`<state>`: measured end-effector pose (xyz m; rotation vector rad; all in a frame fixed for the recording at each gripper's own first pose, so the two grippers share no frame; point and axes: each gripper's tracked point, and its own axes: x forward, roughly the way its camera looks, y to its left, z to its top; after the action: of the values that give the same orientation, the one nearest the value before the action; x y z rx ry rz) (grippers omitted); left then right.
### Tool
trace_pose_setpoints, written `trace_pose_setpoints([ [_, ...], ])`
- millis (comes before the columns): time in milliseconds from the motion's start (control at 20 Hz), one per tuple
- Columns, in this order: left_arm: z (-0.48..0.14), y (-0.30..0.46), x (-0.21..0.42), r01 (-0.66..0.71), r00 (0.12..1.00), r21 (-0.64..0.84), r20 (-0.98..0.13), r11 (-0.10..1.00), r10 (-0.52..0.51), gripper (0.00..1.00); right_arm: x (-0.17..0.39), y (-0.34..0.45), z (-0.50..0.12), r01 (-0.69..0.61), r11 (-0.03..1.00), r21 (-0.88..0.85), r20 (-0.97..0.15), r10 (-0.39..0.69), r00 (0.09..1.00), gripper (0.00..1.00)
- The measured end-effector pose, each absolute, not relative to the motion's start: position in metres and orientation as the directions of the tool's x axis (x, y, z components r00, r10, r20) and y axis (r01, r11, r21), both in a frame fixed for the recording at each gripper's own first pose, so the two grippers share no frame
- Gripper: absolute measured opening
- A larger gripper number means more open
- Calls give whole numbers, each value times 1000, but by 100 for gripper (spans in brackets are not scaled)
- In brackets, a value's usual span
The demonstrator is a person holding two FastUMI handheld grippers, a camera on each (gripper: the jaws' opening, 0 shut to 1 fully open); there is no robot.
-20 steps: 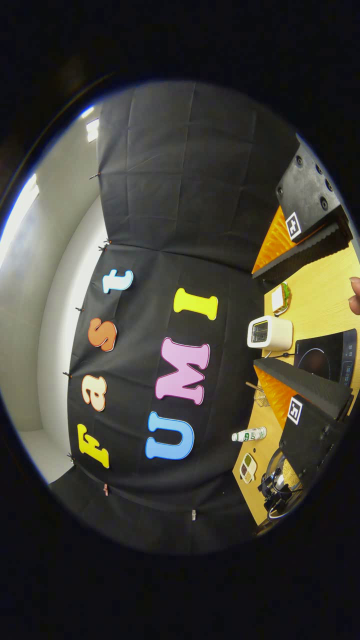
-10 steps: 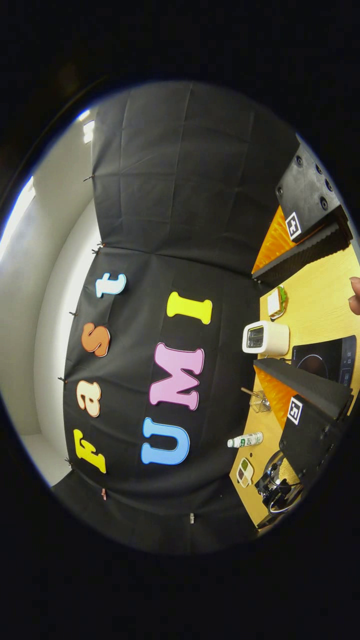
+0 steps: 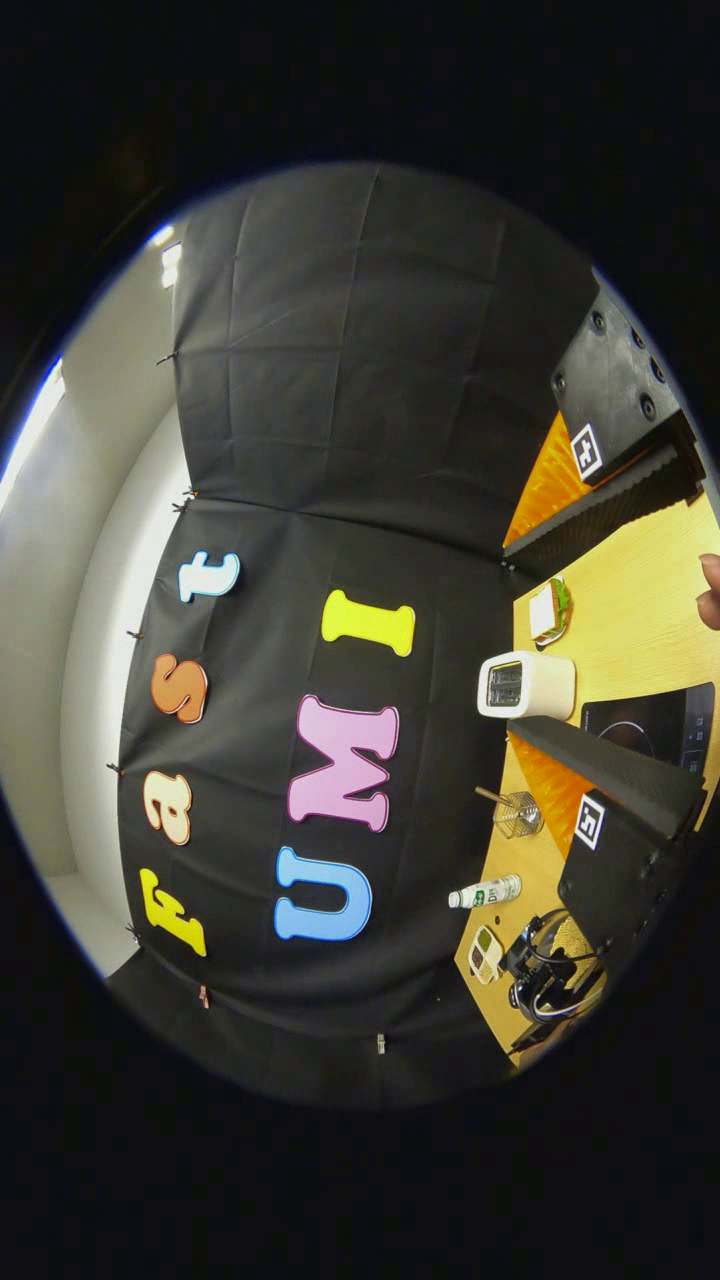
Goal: First push the handle of the pot to place it horizontally, then grasp the pot with both hands and set it on the induction cooktop.
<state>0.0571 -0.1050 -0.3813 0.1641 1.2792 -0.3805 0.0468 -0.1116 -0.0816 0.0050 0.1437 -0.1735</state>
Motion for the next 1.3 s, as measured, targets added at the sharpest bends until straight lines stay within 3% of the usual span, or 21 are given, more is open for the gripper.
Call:
trace_pose_setpoints([
  [950, -391, -132, 144, 319, 323, -91, -925, 944, -198, 5, 48, -105, -85, 195, 980, -46, -154, -199, 968, 98],
  [1300, -346, -122, 126, 367, 466, -138, -829, 920, -310, 6, 41, -67, -87, 143, 989, -40, -172, -148, 974, 98],
])
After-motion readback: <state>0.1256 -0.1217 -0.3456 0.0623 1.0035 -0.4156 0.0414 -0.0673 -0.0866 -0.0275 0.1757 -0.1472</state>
